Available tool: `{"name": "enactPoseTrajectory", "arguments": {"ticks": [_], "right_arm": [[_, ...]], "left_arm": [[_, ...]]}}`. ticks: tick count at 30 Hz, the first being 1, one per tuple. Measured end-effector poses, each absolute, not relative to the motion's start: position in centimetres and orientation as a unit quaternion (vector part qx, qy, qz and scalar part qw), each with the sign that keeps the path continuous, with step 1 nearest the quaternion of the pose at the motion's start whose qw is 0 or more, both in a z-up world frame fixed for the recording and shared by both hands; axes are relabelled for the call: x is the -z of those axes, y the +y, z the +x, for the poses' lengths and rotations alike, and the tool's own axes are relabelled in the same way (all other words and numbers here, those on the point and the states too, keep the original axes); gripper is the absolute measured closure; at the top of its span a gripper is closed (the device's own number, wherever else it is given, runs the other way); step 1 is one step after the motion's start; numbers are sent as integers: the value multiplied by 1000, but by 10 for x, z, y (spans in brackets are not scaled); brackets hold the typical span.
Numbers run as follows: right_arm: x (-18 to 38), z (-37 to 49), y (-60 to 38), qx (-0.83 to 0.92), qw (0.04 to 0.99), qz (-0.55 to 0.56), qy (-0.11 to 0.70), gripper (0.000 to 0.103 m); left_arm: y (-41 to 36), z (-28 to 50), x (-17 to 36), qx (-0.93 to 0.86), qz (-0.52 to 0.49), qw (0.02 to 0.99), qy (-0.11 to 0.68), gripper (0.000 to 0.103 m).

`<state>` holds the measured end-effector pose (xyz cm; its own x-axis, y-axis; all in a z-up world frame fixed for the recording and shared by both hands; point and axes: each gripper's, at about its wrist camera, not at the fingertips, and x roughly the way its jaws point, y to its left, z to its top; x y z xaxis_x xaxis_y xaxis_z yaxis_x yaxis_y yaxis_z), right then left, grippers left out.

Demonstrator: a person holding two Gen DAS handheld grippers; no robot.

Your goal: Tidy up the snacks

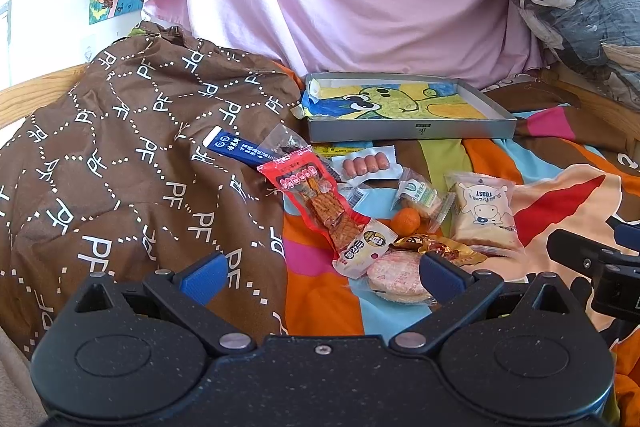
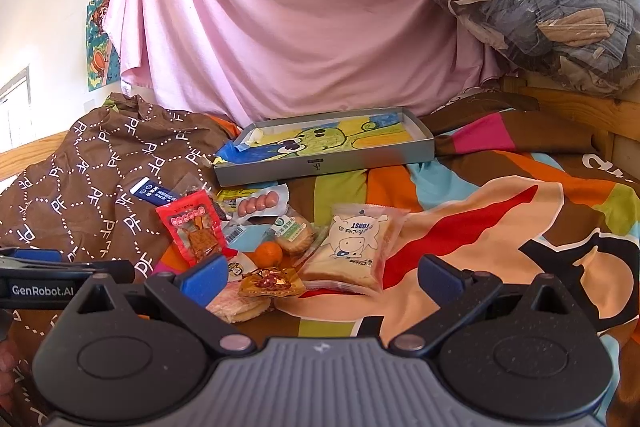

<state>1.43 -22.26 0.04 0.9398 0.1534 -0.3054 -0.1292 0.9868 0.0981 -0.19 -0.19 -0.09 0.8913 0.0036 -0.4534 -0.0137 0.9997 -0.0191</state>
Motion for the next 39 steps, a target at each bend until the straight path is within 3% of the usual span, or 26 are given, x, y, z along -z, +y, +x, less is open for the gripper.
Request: {"name": "enactPoseTrajectory", "arguments": {"ticks": [39], "right_arm": [[2, 16, -221, -83, 981, 31, 171, 0]], "left_arm": [[1, 4, 10, -7, -14, 969, 246, 1]]}}
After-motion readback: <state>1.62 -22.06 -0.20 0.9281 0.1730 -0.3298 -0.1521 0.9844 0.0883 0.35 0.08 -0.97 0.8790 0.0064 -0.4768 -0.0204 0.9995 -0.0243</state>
